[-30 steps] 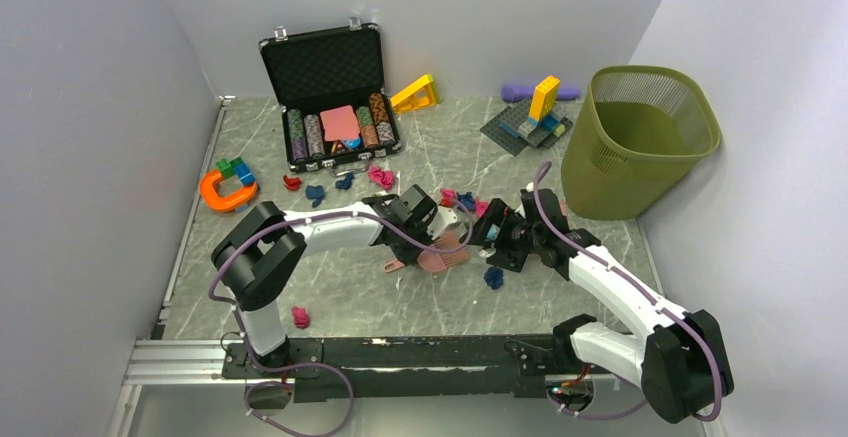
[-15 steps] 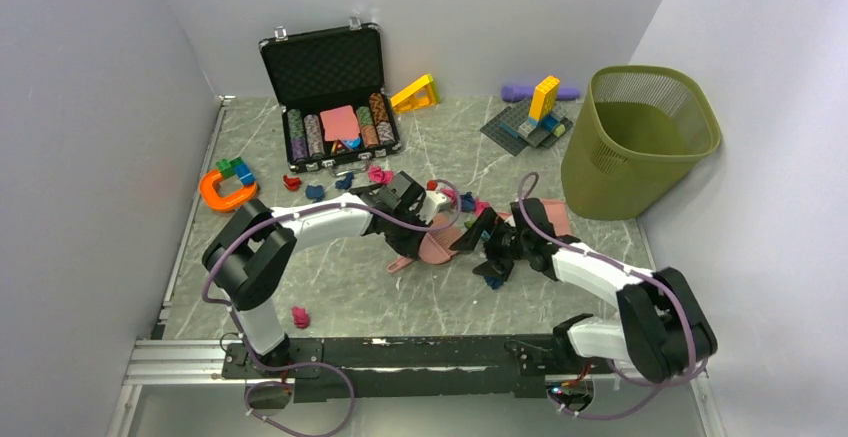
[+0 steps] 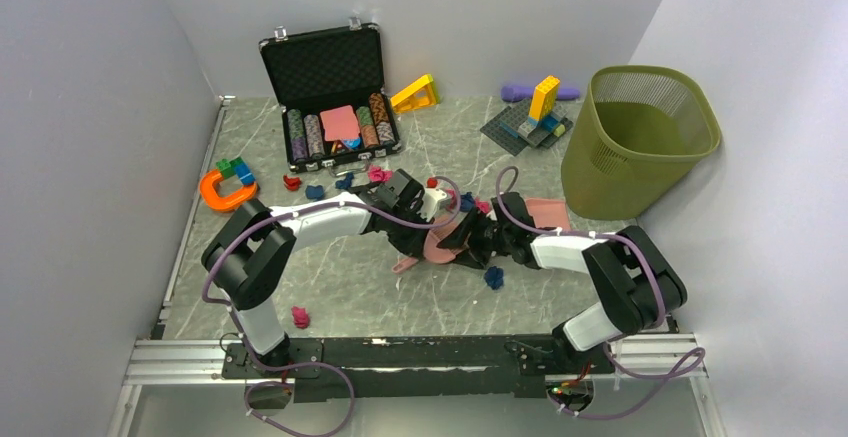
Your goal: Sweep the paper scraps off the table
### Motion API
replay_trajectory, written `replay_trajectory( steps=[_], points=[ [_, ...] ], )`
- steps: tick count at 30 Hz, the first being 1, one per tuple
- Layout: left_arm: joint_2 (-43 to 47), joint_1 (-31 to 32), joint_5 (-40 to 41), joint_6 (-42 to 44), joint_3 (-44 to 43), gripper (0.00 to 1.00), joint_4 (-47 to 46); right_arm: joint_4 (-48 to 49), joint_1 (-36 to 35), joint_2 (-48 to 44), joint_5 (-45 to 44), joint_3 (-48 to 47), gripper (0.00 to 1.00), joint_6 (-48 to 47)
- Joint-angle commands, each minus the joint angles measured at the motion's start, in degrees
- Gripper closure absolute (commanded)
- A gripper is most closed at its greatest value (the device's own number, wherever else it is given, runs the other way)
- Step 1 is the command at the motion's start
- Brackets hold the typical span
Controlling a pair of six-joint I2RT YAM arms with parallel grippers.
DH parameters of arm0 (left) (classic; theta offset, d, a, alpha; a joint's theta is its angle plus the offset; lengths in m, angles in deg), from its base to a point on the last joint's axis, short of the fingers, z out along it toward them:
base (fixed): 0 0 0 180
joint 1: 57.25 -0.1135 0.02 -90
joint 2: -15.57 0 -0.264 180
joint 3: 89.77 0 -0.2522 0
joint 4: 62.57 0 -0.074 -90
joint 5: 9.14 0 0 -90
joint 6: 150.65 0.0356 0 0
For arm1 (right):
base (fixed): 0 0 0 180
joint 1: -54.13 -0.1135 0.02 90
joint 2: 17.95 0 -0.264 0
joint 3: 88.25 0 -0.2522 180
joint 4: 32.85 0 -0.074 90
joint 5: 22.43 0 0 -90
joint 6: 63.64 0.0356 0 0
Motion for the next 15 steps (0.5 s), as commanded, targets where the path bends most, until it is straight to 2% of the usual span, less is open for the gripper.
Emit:
replay_trajectory(
  steps=[1, 4, 5, 7, 8, 13, 15],
  points=[
    [3.05, -0.23, -2.65, -0.13, -0.16, 1.00, -2.44, 6.12, -0.53, 2.14, 0.16, -2.40, 0.52, 1.73],
    [4.00, -0.40, -2.13, -0.36, 0.33, 1.00, -2.91, 6.96, -0.58, 1.90, 0.72, -2.45, 0.83, 1.25],
    [4.28, -0.43, -1.77, -0.57, 0.51, 1.00, -3.02, 6.47, -0.53, 1.35, 0.55, -2.50, 0.90, 0.75],
    [5.57, -0.45, -0.32, -1.16, 1.02, 0.98, -3.01, 4.73, -0.61, 0.05, -0.06, -2.89, 0.99, -0.38],
    [7.02, -0.50, 0.49, -1.50, 1.58, 0.96, -3.36, 3.90, -0.57, -0.69, -0.28, -2.92, 1.00, -0.95],
    [17.20, -0.63, 6.20, -3.76, 6.78, 0.60, -5.79, 1.54, -0.55, -5.41, -1.65, -2.07, 1.00, -3.28],
    [21.33, -0.79, 8.14, -4.34, 8.15, 0.50, -5.98, 0.87, -0.59, -7.49, -2.22, -1.35, 1.00, -4.37]
  ],
)
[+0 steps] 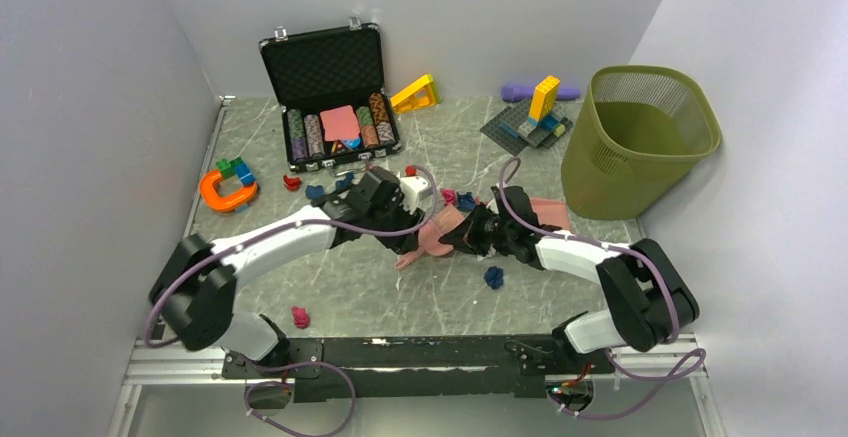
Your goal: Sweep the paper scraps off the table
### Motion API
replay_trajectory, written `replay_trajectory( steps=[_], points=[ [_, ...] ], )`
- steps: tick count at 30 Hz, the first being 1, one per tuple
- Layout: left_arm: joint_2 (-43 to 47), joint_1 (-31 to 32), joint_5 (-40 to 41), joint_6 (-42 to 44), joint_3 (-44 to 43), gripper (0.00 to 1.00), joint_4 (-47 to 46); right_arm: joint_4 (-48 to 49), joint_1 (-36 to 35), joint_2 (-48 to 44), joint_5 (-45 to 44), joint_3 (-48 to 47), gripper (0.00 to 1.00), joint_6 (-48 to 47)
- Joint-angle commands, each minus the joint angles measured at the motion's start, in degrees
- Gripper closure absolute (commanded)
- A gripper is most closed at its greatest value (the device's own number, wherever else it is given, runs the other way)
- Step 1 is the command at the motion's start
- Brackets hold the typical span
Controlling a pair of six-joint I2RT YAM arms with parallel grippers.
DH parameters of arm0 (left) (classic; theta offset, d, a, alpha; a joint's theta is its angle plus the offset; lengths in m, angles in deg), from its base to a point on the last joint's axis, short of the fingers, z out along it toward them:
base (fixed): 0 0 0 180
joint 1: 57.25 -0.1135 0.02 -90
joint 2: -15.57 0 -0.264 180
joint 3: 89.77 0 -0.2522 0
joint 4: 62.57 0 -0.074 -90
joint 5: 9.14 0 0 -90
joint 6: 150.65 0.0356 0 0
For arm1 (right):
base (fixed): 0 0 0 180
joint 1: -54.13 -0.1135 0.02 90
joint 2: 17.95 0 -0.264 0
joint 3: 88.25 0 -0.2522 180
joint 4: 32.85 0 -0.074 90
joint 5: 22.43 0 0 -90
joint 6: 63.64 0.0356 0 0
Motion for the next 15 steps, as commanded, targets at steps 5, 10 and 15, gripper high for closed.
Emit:
replay_trajectory(
  steps=[5, 10, 15],
  points=[
    [15.86, -1.80, 8.17, -4.74, 3.81, 0.33, -1.82, -4.84, -0.06, -9.72, -4.16, -0.19, 1.00, -7.69],
    [19.66, -6.03, 2.76, -9.73, 6.56, 0.07, -6.33, -8.84, -0.05, -13.90, -5.88, -1.79, 1.00, -13.33],
    [21.45, -10.21, -1.43, -18.60, 12.59, 0.01, -14.86, -8.89, 0.01, -19.69, -8.88, -1.31, 1.00, -17.19]
  ],
)
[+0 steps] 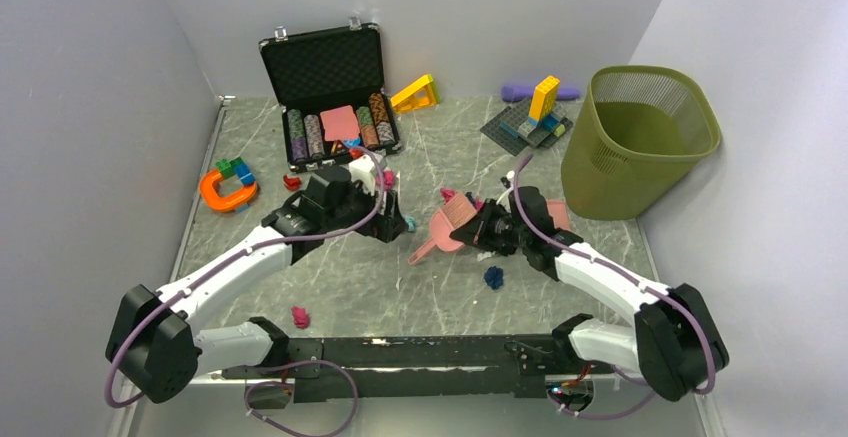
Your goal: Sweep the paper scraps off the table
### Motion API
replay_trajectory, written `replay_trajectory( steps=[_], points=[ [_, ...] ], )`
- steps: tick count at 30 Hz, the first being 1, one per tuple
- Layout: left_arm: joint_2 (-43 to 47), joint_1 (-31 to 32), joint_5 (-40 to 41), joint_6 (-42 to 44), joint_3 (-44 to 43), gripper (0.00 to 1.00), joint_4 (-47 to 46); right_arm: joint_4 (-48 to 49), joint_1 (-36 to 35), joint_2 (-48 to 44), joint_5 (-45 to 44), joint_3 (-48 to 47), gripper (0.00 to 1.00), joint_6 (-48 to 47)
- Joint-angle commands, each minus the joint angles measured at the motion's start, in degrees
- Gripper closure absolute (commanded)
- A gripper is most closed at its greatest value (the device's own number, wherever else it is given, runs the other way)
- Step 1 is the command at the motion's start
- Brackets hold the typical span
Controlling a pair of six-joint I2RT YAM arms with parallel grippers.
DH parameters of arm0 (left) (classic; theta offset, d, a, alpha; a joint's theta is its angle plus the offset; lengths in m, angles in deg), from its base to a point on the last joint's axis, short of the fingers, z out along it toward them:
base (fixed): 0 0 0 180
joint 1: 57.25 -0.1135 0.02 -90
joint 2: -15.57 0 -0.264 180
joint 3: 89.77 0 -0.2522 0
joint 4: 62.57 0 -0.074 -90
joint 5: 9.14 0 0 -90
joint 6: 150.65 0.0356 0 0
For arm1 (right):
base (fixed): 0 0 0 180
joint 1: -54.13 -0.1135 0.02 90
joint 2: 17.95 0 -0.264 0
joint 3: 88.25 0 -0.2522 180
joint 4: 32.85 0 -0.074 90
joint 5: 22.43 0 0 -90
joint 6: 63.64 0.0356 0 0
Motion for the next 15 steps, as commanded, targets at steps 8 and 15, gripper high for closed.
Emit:
replay_trajectory(
  steps=[8, 15],
  points=[
    [4.19, -4.75, 3.93, -11.39, 4.31, 0.00, -7.91, 2.52, 0.15, -12.35, -8.19, -0.76, 1.00, -8.06],
    [7.25, -7.97, -3.86, -14.73, 8.06, 0.01, -16.27, 6.78, 0.29, -14.44, -8.17, -1.54, 1.00, -9.13]
  ],
)
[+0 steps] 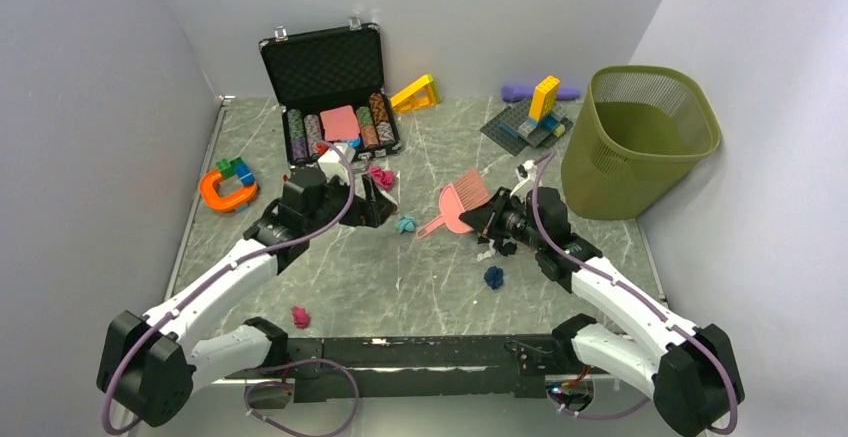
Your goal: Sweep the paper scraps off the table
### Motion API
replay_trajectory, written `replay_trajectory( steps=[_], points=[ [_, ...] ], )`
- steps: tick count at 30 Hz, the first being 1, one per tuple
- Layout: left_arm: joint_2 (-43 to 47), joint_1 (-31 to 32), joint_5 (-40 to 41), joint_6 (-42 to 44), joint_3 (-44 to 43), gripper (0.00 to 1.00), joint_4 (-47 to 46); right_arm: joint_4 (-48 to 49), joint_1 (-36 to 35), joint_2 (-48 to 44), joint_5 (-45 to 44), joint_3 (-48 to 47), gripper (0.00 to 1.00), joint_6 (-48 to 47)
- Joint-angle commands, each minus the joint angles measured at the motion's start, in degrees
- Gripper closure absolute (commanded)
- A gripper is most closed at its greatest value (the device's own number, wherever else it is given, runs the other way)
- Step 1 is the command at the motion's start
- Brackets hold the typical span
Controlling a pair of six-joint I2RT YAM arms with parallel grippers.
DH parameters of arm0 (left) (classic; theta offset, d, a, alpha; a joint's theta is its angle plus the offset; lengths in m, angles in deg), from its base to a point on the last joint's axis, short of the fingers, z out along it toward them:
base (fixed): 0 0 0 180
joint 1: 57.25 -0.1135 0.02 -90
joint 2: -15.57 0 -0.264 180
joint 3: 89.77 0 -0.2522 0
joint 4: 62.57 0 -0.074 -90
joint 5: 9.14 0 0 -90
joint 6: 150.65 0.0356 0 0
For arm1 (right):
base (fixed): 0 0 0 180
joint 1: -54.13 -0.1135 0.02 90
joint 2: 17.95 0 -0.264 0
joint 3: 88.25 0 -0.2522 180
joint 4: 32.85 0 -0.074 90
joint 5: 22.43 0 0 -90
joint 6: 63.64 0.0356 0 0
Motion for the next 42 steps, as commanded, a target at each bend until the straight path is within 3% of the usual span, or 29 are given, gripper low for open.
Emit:
replay_trajectory(
  steps=[1, 10, 17, 23, 27, 31, 36, 42],
  points=[
    [1.09, -2.08, -7.43, -4.07, 1.80, 0.01, -8.89, 7.88, 0.24, -1.93, -0.20, -1.44, 1.00, -1.44],
    [-5.10, -6.68, -26.59, -19.40, 1.22, 0.01, -27.38, 22.13, 0.35, -5.70, 4.29, 1.83, 1.00, 3.72],
    [-10.33, -7.35, -32.62, -30.11, 2.33, 0.06, -41.53, 29.17, 0.31, -7.87, 6.68, 4.00, 1.00, 6.07],
    [-15.54, -7.24, -34.30, -41.11, 7.13, 0.13, -61.90, 40.80, 0.32, -5.03, 9.58, 5.76, 1.00, 13.04],
    [-18.98, -6.32, -33.91, -45.97, 8.34, 0.18, -70.69, 49.42, 0.28, -0.82, 10.95, 6.78, 1.00, 17.34],
    [-21.31, -5.16, -32.47, -50.29, 9.19, 0.22, -79.23, 51.49, 0.22, 1.01, 9.36, 7.40, 1.00, 17.68],
    [-22.21, -3.73, -30.68, -51.32, 9.08, 0.27, -81.61, 52.55, 0.22, 2.22, 8.61, 8.01, 1.00, 17.46],
    [-22.76, -2.41, -30.20, -51.22, 8.16, 0.41, -81.09, 52.40, 0.20, 2.82, 7.81, 8.14, 1.00, 16.58]
  ],
)
